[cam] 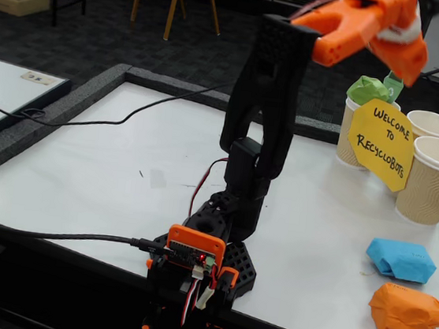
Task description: Sort rubbish by color.
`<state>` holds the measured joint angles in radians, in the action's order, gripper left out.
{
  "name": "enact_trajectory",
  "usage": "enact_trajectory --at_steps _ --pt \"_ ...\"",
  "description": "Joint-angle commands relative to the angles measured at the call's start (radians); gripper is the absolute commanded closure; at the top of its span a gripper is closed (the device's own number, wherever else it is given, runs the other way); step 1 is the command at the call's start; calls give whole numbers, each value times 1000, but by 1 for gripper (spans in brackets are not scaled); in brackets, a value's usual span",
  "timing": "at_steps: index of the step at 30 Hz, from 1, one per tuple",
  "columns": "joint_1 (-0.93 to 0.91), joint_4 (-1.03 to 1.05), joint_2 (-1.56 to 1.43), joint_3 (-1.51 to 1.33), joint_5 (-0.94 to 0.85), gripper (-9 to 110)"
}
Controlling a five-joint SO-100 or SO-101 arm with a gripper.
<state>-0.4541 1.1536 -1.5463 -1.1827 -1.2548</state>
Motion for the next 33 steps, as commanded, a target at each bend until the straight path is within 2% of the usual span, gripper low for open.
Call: enact_trajectory --at_steps 1,9,13,21,33 --pt "23 95 -328 55 81 101" --pt "51 383 -520 55 296 101" --pt "49 462 -584 41 436 101" --pt "37 462 -699 -117 733 101" --pt "-29 454 -821 -281 992 101"
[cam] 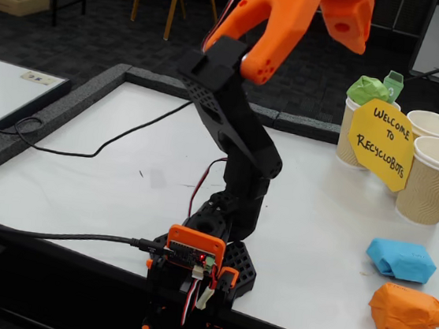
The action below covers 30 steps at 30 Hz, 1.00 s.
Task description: Sort rubbish by color.
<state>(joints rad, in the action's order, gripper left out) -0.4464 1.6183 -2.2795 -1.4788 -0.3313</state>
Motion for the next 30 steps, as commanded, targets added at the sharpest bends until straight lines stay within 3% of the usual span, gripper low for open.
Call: enact_trajectory --at_steps 1,10,30 --pt "-44 -9 -95 11 80 101" --pt "-146 -3 -120 11 97 101" --pt "-130 -18 -115 106 97 101"
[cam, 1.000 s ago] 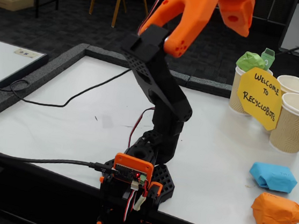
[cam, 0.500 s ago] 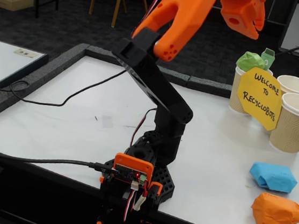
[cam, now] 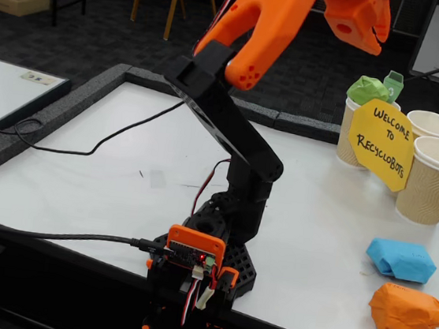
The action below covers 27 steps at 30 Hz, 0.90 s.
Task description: Sort rubbish by color.
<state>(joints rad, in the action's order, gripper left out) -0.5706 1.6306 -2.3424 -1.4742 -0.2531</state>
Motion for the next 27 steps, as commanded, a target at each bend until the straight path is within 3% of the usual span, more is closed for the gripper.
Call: enact_trajectory --at_steps 1,15,27 --pt "2 -31 -49 101 18 101" --pt "106 -23 -38 98 49 101" --pt "-72 -40 -18 -25 66 101"
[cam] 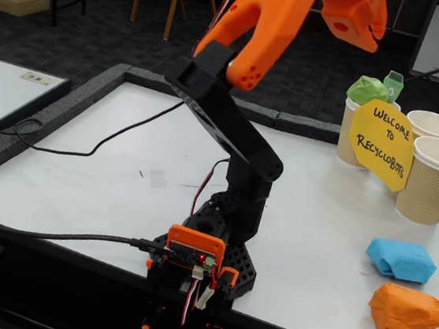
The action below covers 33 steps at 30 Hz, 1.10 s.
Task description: Sort rubbish by color.
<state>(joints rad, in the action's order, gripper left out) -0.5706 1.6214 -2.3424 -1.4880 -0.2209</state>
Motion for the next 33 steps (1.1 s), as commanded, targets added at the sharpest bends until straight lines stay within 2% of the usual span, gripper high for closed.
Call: enact_trajectory --at_steps 1,15,26,33 --pt "-91 -32 -18 -31 41 101" --pt "-370 -198 31 -365 60 101" --pt "-565 -337 176 -482 46 101" --pt "-621 -344 261 -495 -120 101"
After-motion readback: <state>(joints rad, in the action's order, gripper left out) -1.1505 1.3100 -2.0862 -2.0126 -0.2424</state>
